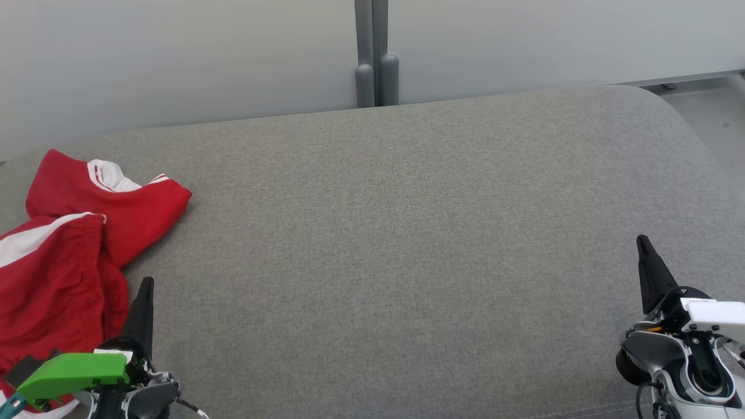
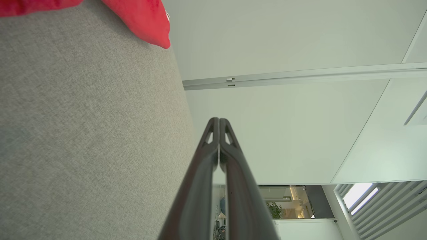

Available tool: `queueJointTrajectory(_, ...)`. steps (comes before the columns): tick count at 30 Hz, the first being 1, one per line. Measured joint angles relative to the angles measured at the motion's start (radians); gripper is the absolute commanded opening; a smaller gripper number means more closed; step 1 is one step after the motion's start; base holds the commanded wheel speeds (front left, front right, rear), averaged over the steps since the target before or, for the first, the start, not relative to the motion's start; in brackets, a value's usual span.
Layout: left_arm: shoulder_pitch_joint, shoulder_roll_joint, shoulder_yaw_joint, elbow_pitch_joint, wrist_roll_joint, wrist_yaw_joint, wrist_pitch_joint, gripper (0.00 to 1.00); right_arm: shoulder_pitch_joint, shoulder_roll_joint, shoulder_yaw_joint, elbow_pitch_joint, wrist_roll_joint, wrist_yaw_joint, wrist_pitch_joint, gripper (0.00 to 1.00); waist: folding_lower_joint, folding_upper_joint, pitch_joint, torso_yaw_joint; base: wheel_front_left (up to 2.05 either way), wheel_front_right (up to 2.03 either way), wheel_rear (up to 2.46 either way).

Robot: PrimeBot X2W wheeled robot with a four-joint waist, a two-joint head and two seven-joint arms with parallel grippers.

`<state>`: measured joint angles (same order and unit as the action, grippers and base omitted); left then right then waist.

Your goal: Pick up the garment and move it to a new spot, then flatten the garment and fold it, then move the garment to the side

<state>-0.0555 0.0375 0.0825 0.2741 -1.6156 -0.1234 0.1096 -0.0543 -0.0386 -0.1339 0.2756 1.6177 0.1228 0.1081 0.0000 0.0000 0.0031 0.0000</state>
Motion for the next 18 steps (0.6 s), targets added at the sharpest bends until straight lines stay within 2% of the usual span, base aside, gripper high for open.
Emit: queueJointTrajectory(18, 0.000, 0.000, 0.000, 0.000, 0.000, 0.000, 0.000, 0.00, 0.000, 0.000, 0.000, 0.000, 0.000, 0.000, 0.000, 0.00, 0.0000, 0.0000, 0.000, 0.000, 0.00, 0.00, 0.00)
